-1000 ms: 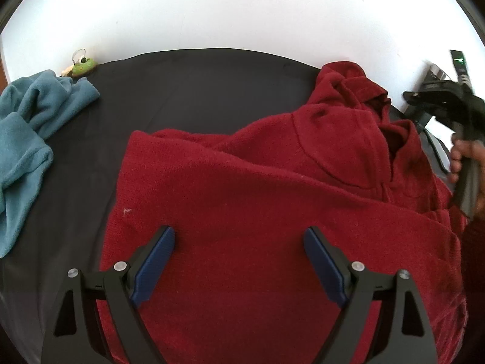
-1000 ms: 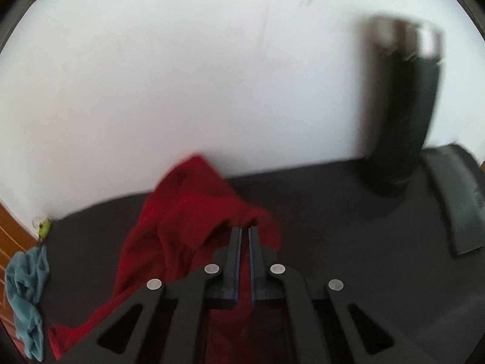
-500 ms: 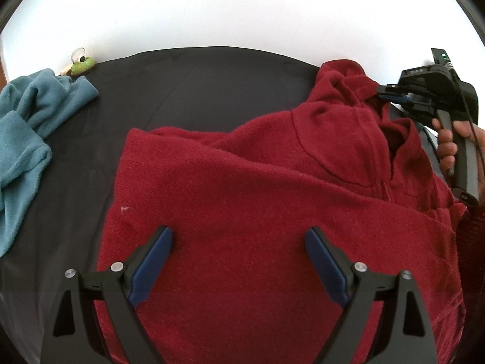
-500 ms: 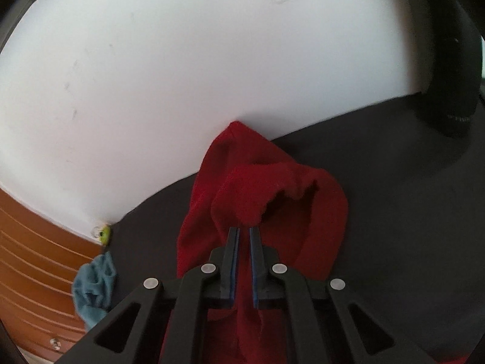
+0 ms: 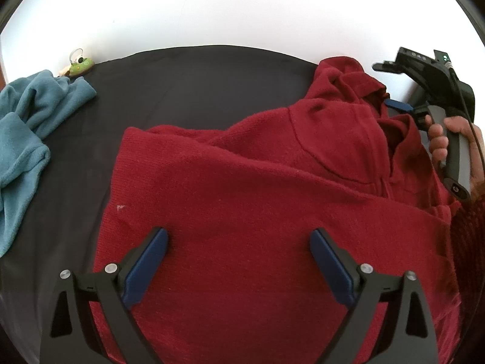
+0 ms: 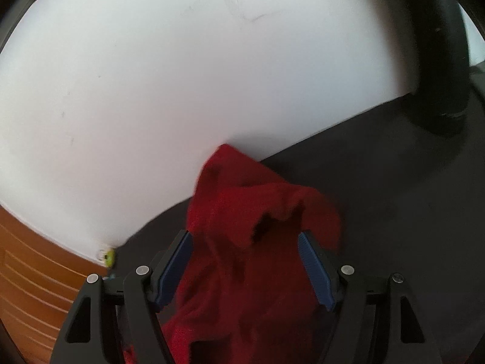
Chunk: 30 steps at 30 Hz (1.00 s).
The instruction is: Fold clothes
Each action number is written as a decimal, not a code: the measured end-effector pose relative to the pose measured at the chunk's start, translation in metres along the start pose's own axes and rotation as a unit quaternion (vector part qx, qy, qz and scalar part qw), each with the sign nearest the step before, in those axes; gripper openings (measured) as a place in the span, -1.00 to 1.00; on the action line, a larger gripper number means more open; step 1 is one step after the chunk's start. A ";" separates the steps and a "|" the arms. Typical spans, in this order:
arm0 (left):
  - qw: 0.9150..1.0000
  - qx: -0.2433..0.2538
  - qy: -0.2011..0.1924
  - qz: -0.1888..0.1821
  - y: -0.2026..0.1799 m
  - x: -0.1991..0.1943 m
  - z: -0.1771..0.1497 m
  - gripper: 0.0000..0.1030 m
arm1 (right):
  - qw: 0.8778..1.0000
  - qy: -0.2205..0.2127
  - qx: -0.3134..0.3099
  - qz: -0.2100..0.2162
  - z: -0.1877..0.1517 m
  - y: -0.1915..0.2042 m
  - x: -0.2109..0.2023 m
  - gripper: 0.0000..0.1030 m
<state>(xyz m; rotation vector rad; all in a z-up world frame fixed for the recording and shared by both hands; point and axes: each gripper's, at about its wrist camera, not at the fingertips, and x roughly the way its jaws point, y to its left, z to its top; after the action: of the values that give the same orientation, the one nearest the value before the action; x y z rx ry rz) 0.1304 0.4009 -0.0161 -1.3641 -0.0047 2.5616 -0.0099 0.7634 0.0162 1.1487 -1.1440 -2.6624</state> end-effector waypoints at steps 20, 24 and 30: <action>1.000 0.004 -0.001 0.002 0.000 0.000 -0.001 0.91 | 0.997 -0.077 0.016 0.017 0.010 0.014 -0.033 -0.86; 1.000 0.002 -0.001 0.000 0.000 0.000 0.000 0.91 | 0.992 -0.095 -0.008 0.082 -0.002 0.031 -0.082 -0.86; 1.000 0.002 -0.001 0.000 0.000 0.000 0.001 0.91 | 0.980 -0.098 -0.069 0.159 -0.048 0.047 -0.148 -0.86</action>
<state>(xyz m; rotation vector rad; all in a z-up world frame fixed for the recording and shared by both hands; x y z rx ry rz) 0.1301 0.4005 -0.0155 -1.3598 -0.0007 2.5619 0.1166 0.7426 0.1158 0.6330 -1.0427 -2.5940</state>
